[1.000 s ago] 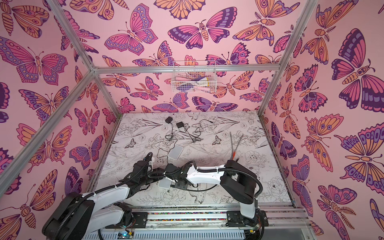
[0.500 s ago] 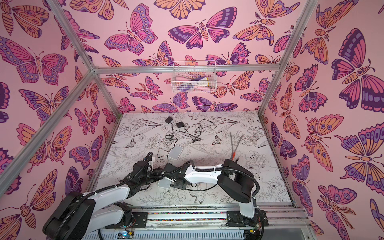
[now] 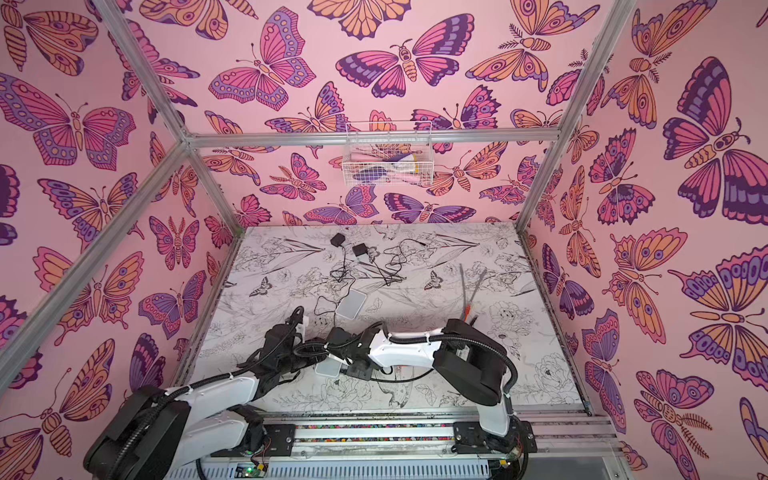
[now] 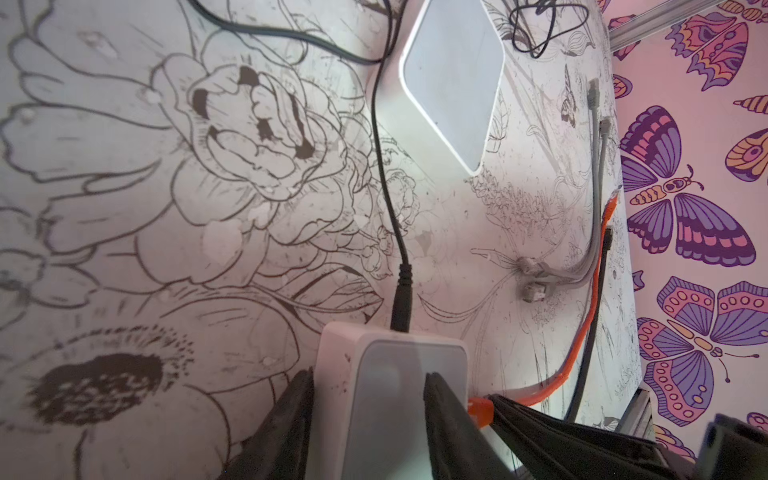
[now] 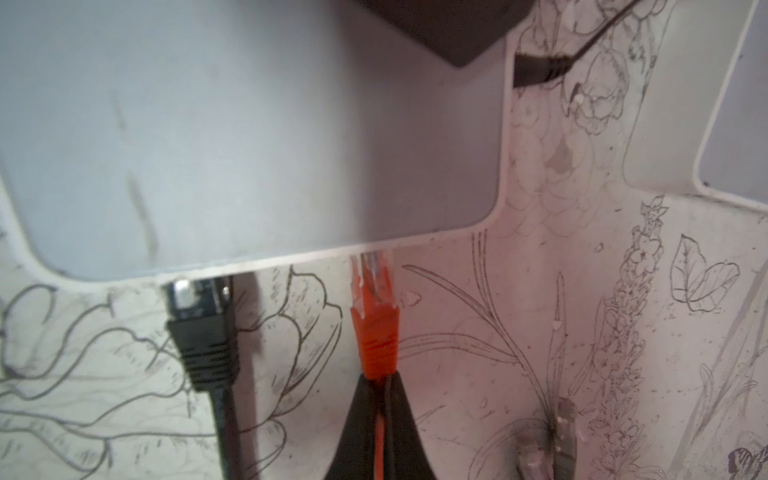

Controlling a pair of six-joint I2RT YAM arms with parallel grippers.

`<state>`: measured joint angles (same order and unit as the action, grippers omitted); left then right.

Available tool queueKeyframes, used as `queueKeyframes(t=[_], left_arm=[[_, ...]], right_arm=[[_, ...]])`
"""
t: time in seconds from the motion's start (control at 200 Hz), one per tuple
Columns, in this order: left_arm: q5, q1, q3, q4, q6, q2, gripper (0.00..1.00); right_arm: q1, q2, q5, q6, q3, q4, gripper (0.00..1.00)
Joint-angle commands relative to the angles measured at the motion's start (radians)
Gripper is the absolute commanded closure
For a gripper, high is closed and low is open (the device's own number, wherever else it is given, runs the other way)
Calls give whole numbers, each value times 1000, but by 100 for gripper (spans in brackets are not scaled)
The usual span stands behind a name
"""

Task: Insert the plug into the switch port
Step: 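Align the red plug with the switch port beside the black plug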

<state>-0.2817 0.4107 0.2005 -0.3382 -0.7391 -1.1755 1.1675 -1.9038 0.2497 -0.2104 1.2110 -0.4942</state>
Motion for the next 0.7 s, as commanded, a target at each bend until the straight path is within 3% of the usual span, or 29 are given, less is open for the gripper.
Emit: queueKeyframes(t=[0.0,0.696], left_arm=[[-28,-1,-13,7,1,-19,54],[5,8,-10,33,33,-33,57]], right_arm=[[11,24,-24,4,11,44,100],[11,48,21,22,5,92,100]])
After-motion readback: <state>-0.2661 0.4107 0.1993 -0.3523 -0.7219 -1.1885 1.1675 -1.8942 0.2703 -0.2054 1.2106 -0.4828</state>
